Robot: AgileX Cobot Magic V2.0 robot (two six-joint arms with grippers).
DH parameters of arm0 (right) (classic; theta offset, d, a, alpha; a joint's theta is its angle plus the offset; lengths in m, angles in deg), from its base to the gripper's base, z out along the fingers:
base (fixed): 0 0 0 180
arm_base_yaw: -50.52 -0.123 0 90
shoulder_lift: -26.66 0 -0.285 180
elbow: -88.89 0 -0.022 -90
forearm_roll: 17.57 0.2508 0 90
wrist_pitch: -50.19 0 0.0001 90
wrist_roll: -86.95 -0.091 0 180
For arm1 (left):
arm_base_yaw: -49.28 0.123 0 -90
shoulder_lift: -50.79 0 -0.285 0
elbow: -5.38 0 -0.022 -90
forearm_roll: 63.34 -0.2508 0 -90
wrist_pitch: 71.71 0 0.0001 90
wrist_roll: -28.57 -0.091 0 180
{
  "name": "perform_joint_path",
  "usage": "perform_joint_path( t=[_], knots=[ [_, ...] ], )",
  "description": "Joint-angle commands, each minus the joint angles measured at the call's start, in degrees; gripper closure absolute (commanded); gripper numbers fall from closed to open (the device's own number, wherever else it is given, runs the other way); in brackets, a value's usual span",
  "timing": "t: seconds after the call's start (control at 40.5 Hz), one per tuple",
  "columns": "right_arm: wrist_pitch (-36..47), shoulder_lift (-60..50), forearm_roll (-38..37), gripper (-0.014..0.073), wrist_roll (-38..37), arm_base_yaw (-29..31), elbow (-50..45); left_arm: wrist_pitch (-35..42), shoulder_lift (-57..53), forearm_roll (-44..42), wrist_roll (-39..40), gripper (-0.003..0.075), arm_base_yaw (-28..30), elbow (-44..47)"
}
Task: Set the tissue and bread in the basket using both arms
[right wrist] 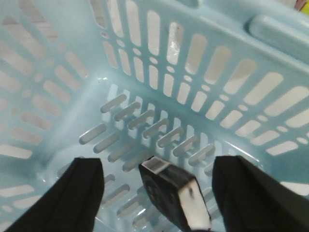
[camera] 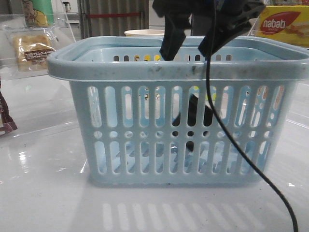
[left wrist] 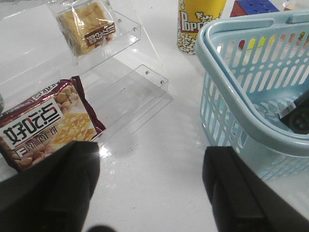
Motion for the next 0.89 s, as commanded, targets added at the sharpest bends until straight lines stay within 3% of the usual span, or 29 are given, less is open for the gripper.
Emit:
perform_joint_path(
  t=[0.0, 0.543, 0.864],
  knots=[
    [1.5, -8.2, 0.1, 0.0013, 0.3, -0.4, 1.1, 4.6, 0.5, 0.8, 0.0, 0.0214, -0.4, -1.6],
    [-3.6, -40.8, -1.8, 0.0013, 0.3, -0.6, -17.8, 4.8, 0.5, 0.8, 0.2, 0.0213, -0.4, -1.6],
    [-5.7, -44.6, -2.6, 0.0013, 0.5, -0.6, -20.7, 7.0, 10.4, -2.0, 3.6, 0.0095, -0.4, -6.1]
  ],
)
